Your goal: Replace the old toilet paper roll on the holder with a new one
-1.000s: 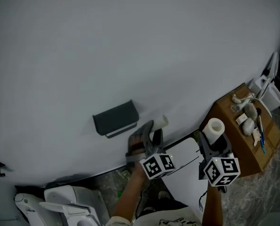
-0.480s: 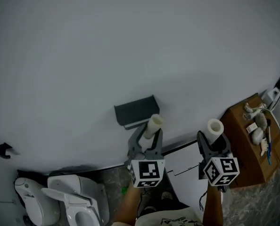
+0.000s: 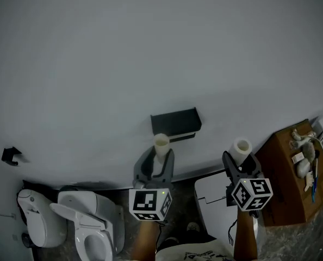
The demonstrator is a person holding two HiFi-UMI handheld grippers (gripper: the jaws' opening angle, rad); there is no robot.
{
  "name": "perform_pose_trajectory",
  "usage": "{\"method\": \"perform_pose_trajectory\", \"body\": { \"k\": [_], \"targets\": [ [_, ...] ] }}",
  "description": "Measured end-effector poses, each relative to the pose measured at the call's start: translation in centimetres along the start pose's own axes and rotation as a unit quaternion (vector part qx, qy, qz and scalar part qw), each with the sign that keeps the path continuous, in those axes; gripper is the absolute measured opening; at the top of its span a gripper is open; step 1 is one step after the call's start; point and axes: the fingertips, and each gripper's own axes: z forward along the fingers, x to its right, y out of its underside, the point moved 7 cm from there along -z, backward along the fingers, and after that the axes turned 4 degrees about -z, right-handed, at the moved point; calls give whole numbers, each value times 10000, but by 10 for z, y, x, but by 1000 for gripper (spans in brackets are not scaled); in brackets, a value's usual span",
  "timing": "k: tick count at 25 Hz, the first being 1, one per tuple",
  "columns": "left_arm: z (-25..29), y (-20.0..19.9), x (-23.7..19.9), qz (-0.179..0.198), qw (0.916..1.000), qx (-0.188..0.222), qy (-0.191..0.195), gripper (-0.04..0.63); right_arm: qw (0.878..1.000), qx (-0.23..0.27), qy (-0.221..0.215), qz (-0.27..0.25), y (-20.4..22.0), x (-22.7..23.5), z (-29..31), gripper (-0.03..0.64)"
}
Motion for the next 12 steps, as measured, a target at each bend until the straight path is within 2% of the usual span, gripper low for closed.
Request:
{"method": "perform_pose_trajectory", "body": {
  "k": [3, 6, 9, 12],
  "targets": [
    [-7, -1, -6, 50, 9999, -22, -89, 183, 9996, -121, -85, -226, 3, -3, 14, 311],
    [-12, -2, -10, 171, 9997, -48, -140, 183, 9956, -334, -70, -868, 6, -1, 37, 311],
    [-16, -3, -15, 132, 9997, -75, -196, 183, 9824, -605, -26, -1765, 12, 3, 63, 311],
    [-20, -3, -22, 67, 9996, -88, -252, 183, 9618, -889, 6, -2590, 19, 7, 88, 311]
  ]
}}
